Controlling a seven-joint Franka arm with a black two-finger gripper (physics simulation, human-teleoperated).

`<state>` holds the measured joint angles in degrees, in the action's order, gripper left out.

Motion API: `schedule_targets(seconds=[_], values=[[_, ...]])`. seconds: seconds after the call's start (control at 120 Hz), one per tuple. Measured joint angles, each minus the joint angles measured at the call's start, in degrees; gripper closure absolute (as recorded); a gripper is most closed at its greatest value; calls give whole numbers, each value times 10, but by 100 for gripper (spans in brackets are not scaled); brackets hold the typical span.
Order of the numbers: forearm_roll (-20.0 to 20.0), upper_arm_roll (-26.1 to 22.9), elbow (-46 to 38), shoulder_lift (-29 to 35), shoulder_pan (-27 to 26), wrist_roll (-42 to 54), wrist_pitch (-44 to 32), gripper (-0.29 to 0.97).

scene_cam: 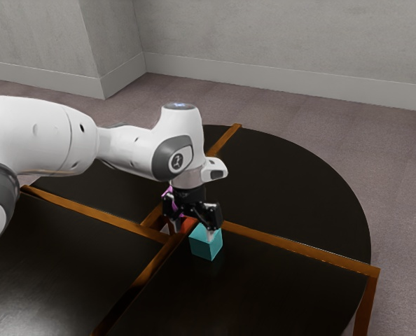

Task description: Pick up the blue block with one arm, and put the blue block on the pink block with one arm

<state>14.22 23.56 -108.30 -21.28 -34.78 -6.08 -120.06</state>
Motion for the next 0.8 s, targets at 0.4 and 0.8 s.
schedule_targets(seconds=[0.4,0.8], values=[[2,-2,41,-74,1,-19,-20,0],[3,-7,53,-101,2,-30,-34,15]])
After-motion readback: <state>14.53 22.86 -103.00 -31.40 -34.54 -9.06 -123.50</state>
